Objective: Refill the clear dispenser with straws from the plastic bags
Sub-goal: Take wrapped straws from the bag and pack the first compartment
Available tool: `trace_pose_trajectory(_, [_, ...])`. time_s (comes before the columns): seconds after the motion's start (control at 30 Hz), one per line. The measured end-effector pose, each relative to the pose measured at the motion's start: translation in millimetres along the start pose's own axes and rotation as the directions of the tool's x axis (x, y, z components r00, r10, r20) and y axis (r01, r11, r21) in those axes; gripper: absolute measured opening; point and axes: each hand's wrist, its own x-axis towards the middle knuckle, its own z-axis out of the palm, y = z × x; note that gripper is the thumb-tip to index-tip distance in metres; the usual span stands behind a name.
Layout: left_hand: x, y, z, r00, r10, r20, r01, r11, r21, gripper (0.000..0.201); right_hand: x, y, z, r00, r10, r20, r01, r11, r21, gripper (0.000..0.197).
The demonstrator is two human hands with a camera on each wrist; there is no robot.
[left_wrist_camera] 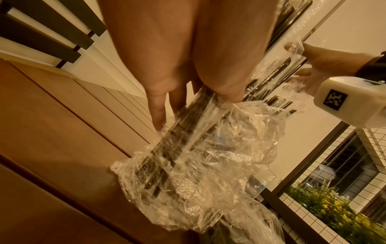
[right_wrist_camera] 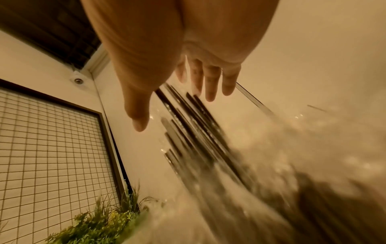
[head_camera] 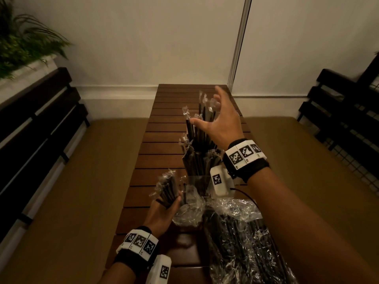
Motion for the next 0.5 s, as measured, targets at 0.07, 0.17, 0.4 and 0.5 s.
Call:
trace_pose_trajectory(0.07, [0.6,0.2,0.1,1.000,0.001,-0.003,-0.001,0.999,0.034,0.015,3.8,-4.7,-2.4,0.996,-0.083,-0.018,0.082,0.997,-0.008,0.099])
trace_pose_trajectory(0.17, [0.0,2.3,0.7,1.000,0.013,-0.012,-0.012,1.000,0.010,0.018,3.4,-5.3,-1.0,0.982,-0.186,0.022,0.187,0.977,-0.100,0.071])
trace_pose_trajectory(0.4, [-1.3,1.4,1.7,1.000,0.010,-0.023,-0.010,1.000,0.028,0.011,-17.2,7.5,6.6,0.977,-0.127,0.169,0.158,0.969,-0.187,0.025])
trace_pose_trajectory(0.5, [-0.6,-0.5,1.2,1.000,0.012,-0.022,-0.012,1.000,0.016,0.014,-22.7,9.9,8.2,0.975,-0.090,0.204,0.132,0.970,-0.203,0.026])
